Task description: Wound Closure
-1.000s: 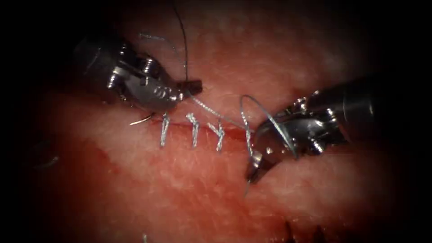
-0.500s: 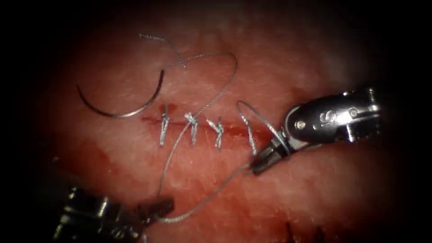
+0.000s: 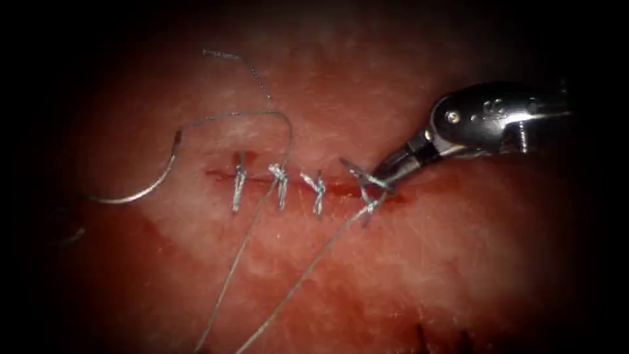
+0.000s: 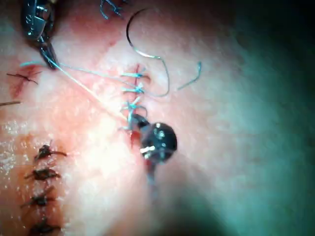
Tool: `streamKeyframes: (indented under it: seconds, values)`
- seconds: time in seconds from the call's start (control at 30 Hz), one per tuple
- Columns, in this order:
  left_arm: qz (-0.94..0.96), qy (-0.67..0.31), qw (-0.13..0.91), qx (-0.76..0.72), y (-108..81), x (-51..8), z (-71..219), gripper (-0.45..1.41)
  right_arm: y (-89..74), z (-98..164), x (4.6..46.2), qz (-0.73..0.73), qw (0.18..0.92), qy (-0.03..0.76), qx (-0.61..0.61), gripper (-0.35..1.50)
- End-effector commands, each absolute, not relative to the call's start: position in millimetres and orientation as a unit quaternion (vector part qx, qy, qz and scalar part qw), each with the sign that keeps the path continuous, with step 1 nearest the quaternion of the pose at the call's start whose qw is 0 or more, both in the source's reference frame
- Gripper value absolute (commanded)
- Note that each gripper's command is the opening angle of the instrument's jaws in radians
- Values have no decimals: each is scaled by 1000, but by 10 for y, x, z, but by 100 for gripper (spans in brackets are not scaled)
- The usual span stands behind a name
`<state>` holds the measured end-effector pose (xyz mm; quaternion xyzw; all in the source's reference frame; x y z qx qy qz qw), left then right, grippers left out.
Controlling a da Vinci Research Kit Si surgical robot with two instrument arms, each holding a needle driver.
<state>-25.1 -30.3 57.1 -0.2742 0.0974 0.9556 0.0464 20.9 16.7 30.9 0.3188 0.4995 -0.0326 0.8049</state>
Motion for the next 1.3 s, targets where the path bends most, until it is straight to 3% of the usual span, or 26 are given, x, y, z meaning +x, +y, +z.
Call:
streamKeyframes:
  seconds: [0.03,0.83,1.3]
  values:
    - [956,95,46,-274,-321,-251,567,-45,163,319,214,-27,807,498,317,-35]
    - [953,74,25,-294,-421,-251,497,-45,178,347,211,160,835,475,227,-35]
    - [952,60,16,-300,-457,-222,492,-45,147,338,186,304,793,463,253,-35]
